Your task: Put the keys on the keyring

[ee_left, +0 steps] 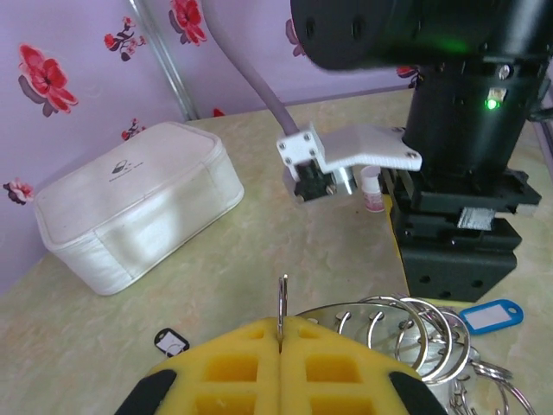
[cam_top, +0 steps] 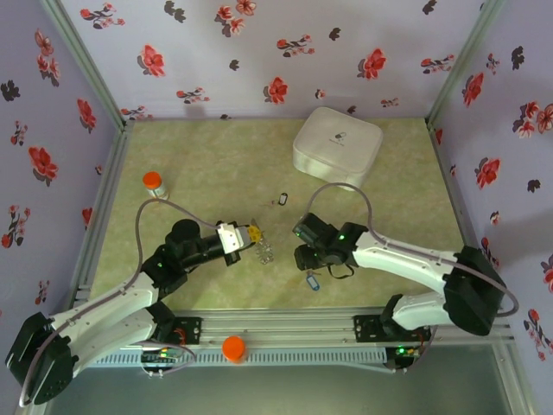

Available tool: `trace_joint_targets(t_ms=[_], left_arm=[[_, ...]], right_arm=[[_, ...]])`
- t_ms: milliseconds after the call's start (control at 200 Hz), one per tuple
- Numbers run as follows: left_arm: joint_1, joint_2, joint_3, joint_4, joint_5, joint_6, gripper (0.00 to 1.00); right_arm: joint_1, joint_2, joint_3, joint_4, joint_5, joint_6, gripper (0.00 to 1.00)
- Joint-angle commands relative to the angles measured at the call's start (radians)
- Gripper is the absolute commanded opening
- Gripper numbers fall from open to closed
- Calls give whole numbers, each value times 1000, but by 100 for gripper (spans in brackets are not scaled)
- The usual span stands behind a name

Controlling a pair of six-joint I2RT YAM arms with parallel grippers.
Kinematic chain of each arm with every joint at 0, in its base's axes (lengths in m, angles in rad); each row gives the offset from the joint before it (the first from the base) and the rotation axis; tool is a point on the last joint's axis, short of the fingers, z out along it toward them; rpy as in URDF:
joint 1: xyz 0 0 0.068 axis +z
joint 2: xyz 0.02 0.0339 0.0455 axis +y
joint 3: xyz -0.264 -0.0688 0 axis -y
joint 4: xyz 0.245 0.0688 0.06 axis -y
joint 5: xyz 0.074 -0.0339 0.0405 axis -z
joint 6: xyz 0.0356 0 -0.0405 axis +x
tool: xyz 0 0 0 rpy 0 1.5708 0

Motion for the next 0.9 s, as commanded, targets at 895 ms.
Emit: trace_joint_targets(t_ms=[895], left_arm=[[-5, -29, -8, 45, -66, -15, 0]], right_arm=[[116, 264, 114, -137, 88, 112, 23]])
